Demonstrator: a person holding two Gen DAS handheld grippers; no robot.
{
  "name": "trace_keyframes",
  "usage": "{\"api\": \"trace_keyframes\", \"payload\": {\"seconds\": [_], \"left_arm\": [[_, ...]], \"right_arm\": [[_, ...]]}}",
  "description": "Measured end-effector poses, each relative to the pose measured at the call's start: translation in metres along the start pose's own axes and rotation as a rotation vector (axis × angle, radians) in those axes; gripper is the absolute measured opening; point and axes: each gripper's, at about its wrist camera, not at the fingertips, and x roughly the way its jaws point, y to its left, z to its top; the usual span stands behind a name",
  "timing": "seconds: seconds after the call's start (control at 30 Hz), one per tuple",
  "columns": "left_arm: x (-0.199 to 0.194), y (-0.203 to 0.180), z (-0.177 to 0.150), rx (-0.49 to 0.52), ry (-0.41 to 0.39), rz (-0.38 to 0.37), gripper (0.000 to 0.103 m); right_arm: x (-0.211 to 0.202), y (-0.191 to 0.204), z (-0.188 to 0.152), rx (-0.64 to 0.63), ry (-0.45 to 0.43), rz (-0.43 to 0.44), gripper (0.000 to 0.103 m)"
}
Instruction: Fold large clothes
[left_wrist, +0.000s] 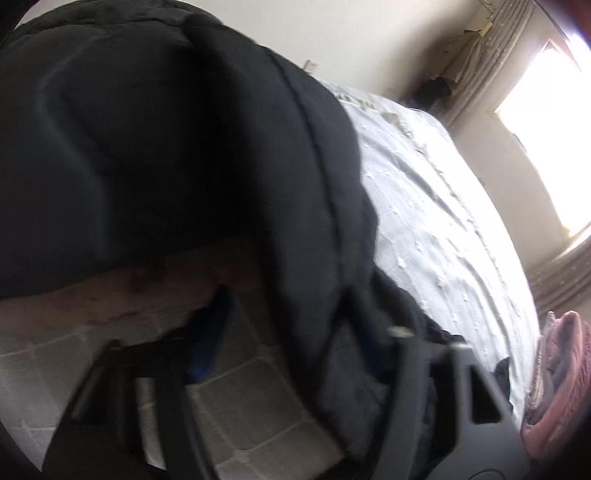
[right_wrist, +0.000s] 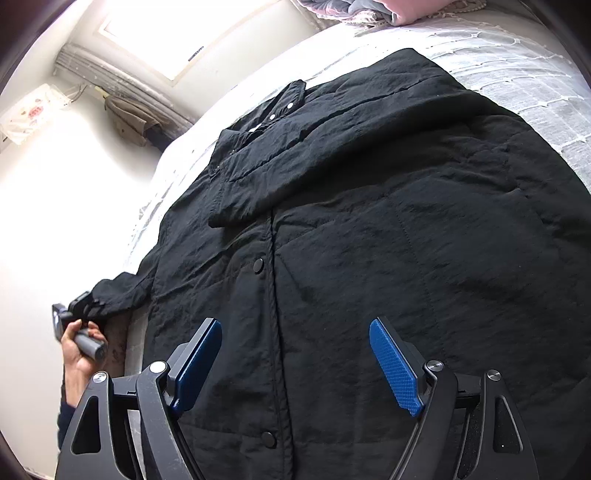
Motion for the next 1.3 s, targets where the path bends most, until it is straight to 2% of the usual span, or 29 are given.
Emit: {"api": "trace_keyframes", "payload": {"seconds": [0.03,0.07,0.17,0.23,0.33,0.4,0.47,0.53,0.6,0.63,0.67,0.7,0.73,0.83,0.87,0.9,1.0,1.13,1.17,1.3], "left_arm": [[-0.002,-0.008,-0.001,0.034,-0.002,-0.008,0.018],[-0.007,-0.018,-0.002,0.072,-0.022,-0.014,0.013],[-0.034,-0.052,-0.013,0.172,-0.121,-0.046,0.010],[-0.050,-0.070,-0.022,0.214,-0.150,-0.093,0.009],[-0.084,-0.108,-0.048,0.293,-0.189,-0.219,0.009],[-0.112,-0.145,-0.081,0.412,-0.227,-0.297,0.009],[-0.130,-0.176,-0.116,0.516,-0.222,-0.372,0.009],[-0.139,-0.211,-0.165,0.632,-0.166,-0.474,0.009],[-0.138,-0.230,-0.215,0.747,-0.083,-0.527,0.015],[-0.133,-0.241,-0.244,0.813,0.001,-0.558,0.031],[-0.121,-0.250,-0.275,0.885,0.133,-0.608,0.058],[-0.108,-0.257,-0.307,0.964,0.268,-0.641,0.067],[-0.099,-0.259,-0.332,1.027,0.319,-0.623,0.069],[-0.094,-0.255,-0.382,1.125,0.320,-0.575,0.069],[-0.091,-0.252,-0.390,1.139,0.336,-0.572,0.069],[-0.090,-0.252,-0.385,1.139,0.337,-0.574,0.069],[-0.098,-0.259,-0.367,1.122,0.287,-0.557,0.069],[-0.102,-0.257,-0.350,1.034,0.275,-0.552,0.069],[-0.096,-0.244,-0.338,1.018,0.279,-0.545,0.069],[-0.075,-0.231,-0.322,0.980,0.267,-0.476,0.069]], "right_arm": [[0.000,0.000,0.000,-0.003,-0.001,-0.001,0.084],[0.000,0.000,0.000,-0.005,-0.004,-0.006,0.084],[0.000,-0.001,0.001,-0.004,-0.005,-0.008,0.084],[-0.001,-0.001,0.002,-0.002,-0.006,-0.002,0.084],[-0.004,-0.001,0.001,-0.005,-0.010,0.004,0.084],[-0.006,-0.003,0.002,0.004,-0.019,0.007,0.084],[-0.009,-0.008,0.003,0.027,-0.028,0.012,0.084],[-0.011,-0.014,0.005,0.052,-0.031,0.020,0.084],[-0.014,-0.021,0.007,0.082,-0.032,0.037,0.084],[-0.015,-0.023,0.008,0.094,-0.033,0.044,0.084],[-0.016,-0.027,0.009,0.107,-0.036,0.050,0.084],[-0.018,-0.029,0.010,0.115,-0.038,0.051,0.084],[-0.020,-0.033,0.011,0.122,-0.040,0.049,0.084],[-0.021,-0.040,0.012,0.143,-0.031,0.051,0.084],[-0.022,-0.042,0.012,0.153,-0.027,0.061,0.084],[-0.022,-0.043,0.013,0.160,-0.026,0.069,0.084],[-0.027,-0.044,0.015,0.162,-0.031,0.082,0.084],[-0.032,-0.045,0.016,0.164,-0.041,0.087,0.084],[-0.031,-0.046,0.016,0.167,-0.040,0.085,0.084],[-0.029,-0.048,0.017,0.173,-0.031,0.082,0.084]]}}
